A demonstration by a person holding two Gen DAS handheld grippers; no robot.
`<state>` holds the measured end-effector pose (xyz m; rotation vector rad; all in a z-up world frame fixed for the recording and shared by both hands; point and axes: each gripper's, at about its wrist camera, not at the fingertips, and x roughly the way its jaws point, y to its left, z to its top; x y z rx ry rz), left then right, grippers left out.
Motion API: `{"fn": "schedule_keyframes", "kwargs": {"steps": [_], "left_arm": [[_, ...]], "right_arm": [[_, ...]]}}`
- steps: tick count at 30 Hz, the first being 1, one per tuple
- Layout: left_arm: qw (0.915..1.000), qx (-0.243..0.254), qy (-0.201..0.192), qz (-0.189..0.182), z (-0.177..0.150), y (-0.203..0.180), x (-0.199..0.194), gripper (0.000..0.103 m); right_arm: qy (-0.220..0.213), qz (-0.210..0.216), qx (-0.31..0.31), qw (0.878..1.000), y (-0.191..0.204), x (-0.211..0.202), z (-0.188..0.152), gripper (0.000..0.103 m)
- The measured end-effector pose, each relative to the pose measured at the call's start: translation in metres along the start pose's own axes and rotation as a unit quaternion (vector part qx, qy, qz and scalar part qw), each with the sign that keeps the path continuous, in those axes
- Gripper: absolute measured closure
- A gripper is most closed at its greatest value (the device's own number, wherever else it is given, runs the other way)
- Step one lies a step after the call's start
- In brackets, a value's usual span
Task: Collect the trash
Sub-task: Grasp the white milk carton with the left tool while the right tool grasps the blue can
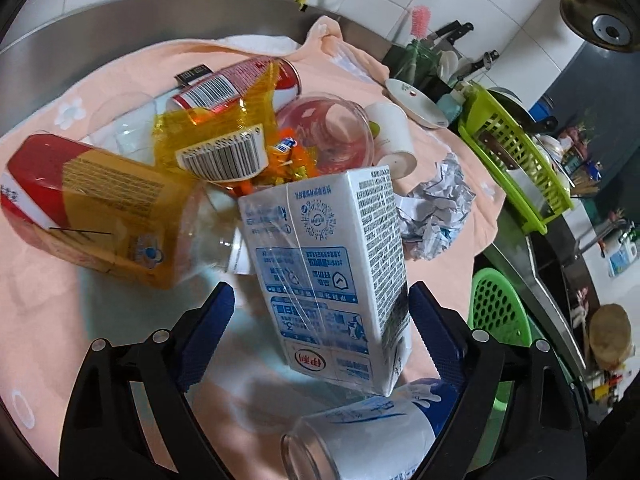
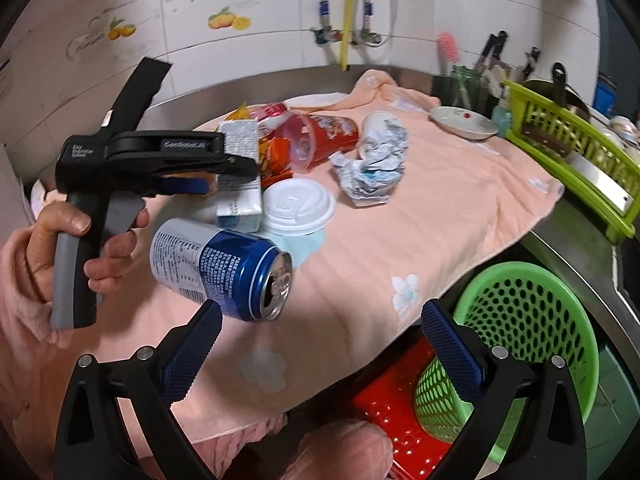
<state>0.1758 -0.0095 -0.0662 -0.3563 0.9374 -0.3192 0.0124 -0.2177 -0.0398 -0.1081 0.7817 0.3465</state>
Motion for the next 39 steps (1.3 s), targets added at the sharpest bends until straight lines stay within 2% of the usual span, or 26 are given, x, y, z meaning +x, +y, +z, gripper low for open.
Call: {"fn": "schedule_keyframes", "kwargs": {"steps": [5,9,14,21,26,30,33,39], "left_arm": [[0.9999,0.001,0.004,-0.009,0.004,0.003,0.007,0.017],[0.9996,0.004,0.007,-0.028,0.006,0.002,0.011,0.026],[0.9993,0.004,0.004,-0.037,0.006,0.002,0.013,0.028],[0.9988,0.018,-0.023,-0.04,0.004,0.001,-0.015,0.029],[0.9978,0.027,-0.055,-0.024,0.002,0.009,-0.051,0.029],[0.9967,0.016,-0.079,-0.004,-0.001,0.025,-0.082,0.029],[0.9947,0.01,-0.101,0.015,-0.005,0.036,-0.104,0.029],[0.9916,-0.005,-0.123,0.039,-0.011,0.059,-0.132,0.029]], "right_arm": [[0.008,0.018,-0.024,1.0,0.001,0.008,0.007,0.006],[0.012,0.031,-0.047,0.998,0.006,0.013,0.012,0.006],[0.018,0.053,-0.083,0.995,0.018,0.019,0.018,0.006],[0.02,0.077,-0.146,0.986,0.034,0.026,0.027,0.006],[0.023,0.087,-0.205,0.975,0.05,0.033,0.03,0.006],[0.039,0.098,-0.251,0.962,0.062,0.047,0.035,0.006],[0.056,0.106,-0.292,0.949,0.074,0.06,0.039,0.006],[0.077,0.081,-0.387,0.915,0.103,0.086,0.036,0.007]]}}
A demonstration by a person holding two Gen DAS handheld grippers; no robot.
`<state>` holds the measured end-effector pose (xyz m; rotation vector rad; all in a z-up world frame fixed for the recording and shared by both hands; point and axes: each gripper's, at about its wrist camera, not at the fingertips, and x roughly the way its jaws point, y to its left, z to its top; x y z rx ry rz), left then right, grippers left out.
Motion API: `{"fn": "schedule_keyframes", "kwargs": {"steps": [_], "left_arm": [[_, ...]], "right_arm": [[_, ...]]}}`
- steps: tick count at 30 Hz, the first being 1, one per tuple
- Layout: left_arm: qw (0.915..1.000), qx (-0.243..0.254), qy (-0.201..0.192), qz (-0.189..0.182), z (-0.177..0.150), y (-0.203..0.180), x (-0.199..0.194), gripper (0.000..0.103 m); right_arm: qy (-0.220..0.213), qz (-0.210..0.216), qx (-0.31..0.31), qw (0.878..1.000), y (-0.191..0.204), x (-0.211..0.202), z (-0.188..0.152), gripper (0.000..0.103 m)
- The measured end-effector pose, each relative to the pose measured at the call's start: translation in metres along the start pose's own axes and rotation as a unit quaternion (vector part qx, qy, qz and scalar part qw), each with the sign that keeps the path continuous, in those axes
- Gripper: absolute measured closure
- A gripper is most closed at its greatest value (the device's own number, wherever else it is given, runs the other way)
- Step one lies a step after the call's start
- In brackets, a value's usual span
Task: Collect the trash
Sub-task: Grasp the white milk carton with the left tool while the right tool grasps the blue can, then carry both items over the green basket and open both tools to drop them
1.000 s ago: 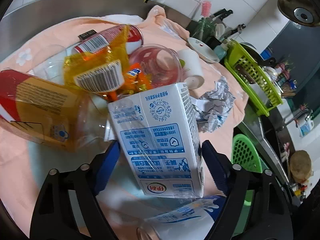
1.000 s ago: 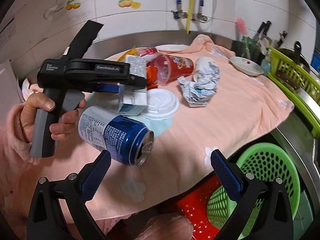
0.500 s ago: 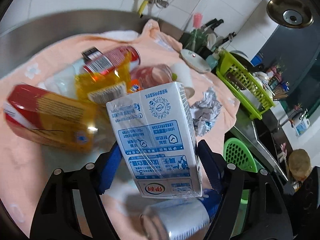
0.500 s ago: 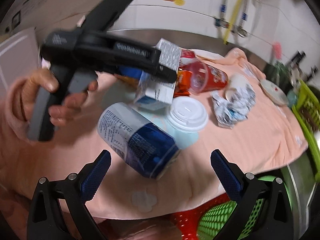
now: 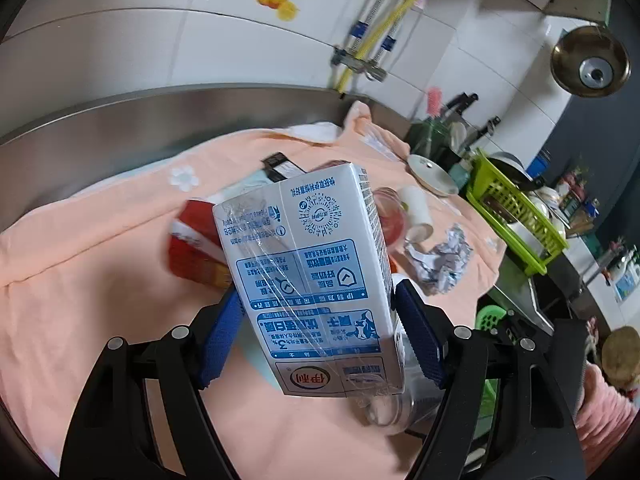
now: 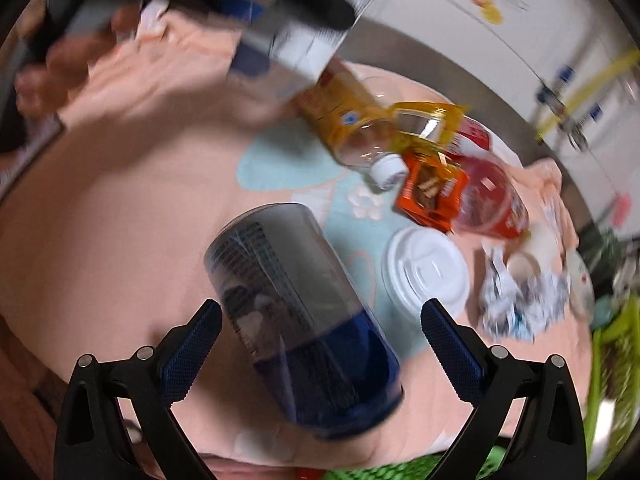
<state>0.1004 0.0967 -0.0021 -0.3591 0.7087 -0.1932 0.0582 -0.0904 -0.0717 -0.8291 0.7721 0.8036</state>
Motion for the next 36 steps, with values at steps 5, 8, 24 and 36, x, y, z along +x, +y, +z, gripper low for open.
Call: {"fn": "schedule_keyframes", "kwargs": {"steps": [5,8,24,36], "left_arm": [[0.9999,-0.012,-0.004,0.01,0.0,0.014,-0.007,0.029],[0.9998,-0.015,-0.003,0.012,-0.002,0.017,-0.008,0.029],[0.9981,0.045,0.02,-0.037,-0.011,-0.042,0.011,0.029],[0.9796,0.132,0.086,-0.125,-0.042,-0.162,0.072,0.029]], "right_arm": [[0.026,-0.022,-0.058,0.998,0.015,0.016,0.005,0.009],[0.028,-0.008,-0.049,0.998,0.017,0.016,0.005,0.028],[0.001,-0.048,0.247,0.968,-0.063,-0.045,-0.084,0.033],[0.078,-0.143,0.429,0.889,-0.127,-0.063,-0.245,0.034]]}}
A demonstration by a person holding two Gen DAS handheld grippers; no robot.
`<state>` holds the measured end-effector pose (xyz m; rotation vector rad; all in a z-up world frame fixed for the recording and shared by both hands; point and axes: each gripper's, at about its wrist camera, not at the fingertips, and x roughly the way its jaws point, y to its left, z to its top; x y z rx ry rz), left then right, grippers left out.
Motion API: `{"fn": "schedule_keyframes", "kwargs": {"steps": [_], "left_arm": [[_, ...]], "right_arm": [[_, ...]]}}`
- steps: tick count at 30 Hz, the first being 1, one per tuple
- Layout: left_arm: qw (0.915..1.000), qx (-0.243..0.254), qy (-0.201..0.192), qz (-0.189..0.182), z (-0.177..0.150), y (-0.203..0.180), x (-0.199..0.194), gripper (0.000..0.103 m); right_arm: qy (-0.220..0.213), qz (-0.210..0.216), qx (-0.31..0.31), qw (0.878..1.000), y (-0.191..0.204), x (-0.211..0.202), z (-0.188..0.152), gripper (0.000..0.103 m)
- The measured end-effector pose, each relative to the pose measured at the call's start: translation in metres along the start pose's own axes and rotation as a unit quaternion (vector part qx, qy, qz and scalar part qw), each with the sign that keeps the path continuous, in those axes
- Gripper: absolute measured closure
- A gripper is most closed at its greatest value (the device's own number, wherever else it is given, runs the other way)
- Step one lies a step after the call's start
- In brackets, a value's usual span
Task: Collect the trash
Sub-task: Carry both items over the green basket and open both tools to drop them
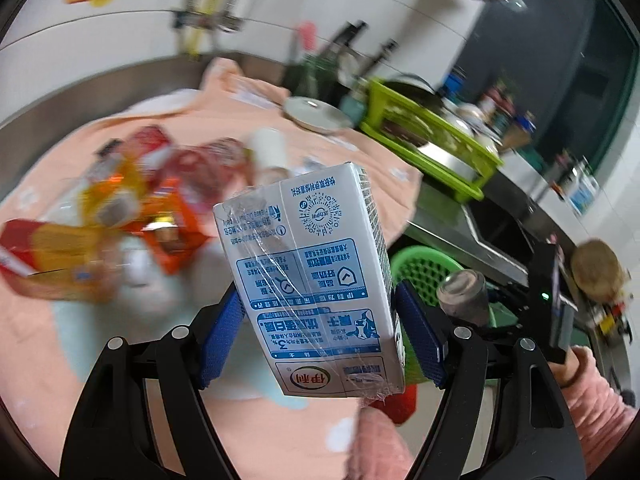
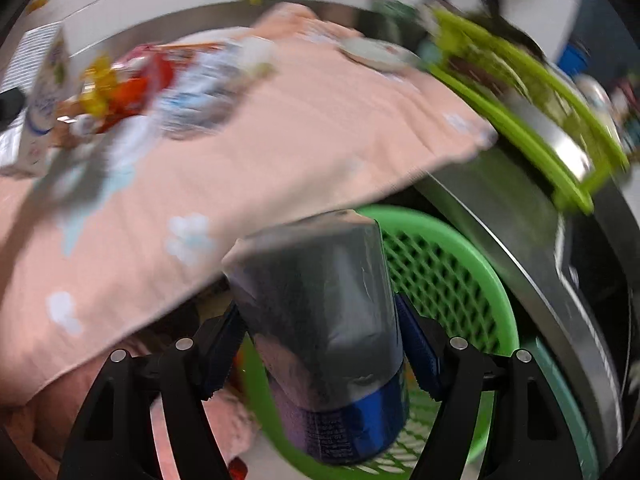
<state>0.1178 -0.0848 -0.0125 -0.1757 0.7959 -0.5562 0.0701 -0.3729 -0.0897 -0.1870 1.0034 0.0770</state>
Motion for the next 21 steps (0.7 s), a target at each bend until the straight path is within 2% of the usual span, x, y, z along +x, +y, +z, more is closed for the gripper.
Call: {"fn": "schedule_keyframes", "kwargs": {"steps": [5,9,12,21], "left_arm": [[0.9986,0.03,0.033,-0.03,-0.001,-0.043,0.04,0.029],[0.9959,0.049,0.061,-0.045,-0.004,-0.073,0.069,0.029],[0.993,0.067,0.082,-0.054,-0.008,-0.093,0.092,0.029],[0.9852,0.098,0.124,-0.067,-0.021,-0.136,0.148,0.029]], "right_arm": [[0.017,-0.012,0.049,0.999,-0.037,0.019,-0.022,0.034],[0.026,-0.012,0.082,0.996,-0.05,0.028,-0.026,0.036],[0.02,-0.007,0.104,0.994,-0.059,0.023,-0.031,0.036],[0.002,-0.031,0.112,0.993,-0.079,-0.005,-0.049,0.036]]}}
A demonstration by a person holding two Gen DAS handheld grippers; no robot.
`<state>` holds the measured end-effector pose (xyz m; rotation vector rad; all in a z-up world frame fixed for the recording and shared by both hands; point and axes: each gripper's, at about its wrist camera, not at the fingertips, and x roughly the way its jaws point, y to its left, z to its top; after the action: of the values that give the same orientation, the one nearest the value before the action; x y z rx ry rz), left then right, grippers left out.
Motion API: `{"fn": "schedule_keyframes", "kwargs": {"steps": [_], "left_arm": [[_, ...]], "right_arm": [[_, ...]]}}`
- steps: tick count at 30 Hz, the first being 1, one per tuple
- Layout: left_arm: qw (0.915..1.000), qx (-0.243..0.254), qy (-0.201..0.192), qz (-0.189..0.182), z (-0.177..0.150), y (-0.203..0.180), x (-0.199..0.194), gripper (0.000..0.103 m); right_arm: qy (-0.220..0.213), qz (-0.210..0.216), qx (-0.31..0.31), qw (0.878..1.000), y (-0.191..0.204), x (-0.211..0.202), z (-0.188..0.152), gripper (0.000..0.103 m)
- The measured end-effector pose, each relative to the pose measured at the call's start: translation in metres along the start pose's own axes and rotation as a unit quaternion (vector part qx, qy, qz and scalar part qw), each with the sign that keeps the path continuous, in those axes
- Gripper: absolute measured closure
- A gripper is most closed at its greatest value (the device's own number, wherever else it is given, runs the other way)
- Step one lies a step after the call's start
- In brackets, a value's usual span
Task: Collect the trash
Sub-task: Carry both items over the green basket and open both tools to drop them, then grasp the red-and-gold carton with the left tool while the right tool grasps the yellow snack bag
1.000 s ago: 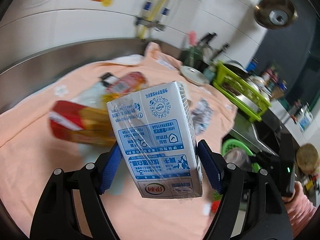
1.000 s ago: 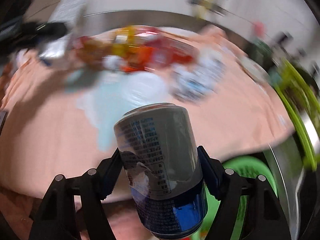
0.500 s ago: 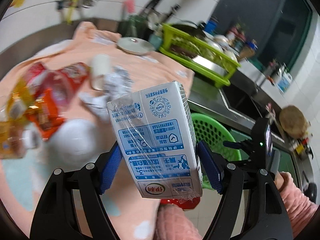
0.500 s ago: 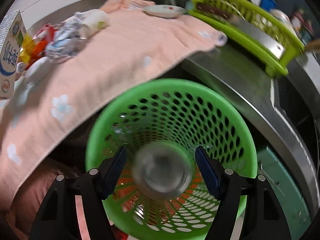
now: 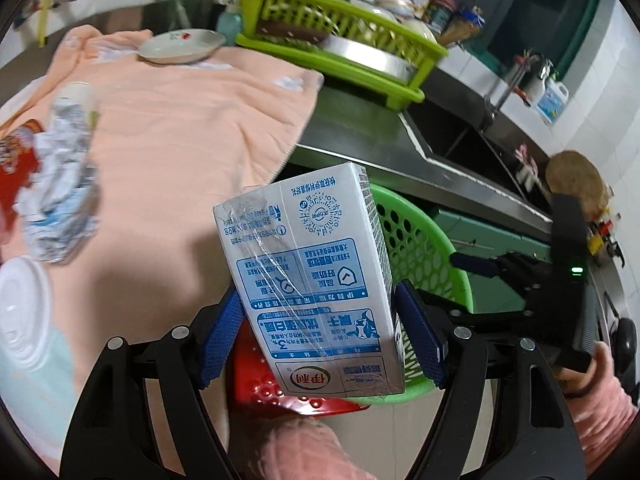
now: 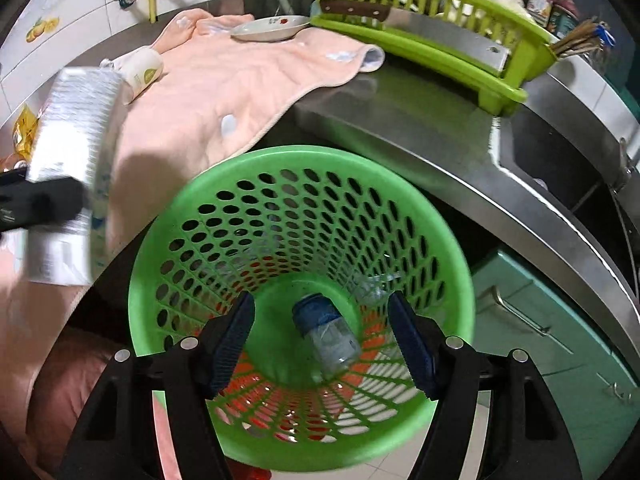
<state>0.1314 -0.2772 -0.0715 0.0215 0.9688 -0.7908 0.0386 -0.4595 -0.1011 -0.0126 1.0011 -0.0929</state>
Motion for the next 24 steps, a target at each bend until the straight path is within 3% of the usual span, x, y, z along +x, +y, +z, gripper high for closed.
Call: {"fn": "schedule_keyframes", "kwargs": {"steps": [12,18,24], "left_arm": [[0.9992,0.025,0.03,0.002,0.003,-0.025,0.043,0.027],[0.9996,0.021,0.021,0.006,0.004,-0.022,0.035,0.022],[0.9997,0.014,-0.005,0.02,0.004,-0.006,0.002,0.022]], "right_arm": [[-0.02,-0.018,0.007,1.0,-0.011,-0.027,-0.012,0.03],[-0.027,-0.018,0.004,0.999,-0.006,-0.033,-0.009,0.027],[-0.041,-0.007,-0.014,0.999,0.015,-0.04,0.003,0.026]]}}
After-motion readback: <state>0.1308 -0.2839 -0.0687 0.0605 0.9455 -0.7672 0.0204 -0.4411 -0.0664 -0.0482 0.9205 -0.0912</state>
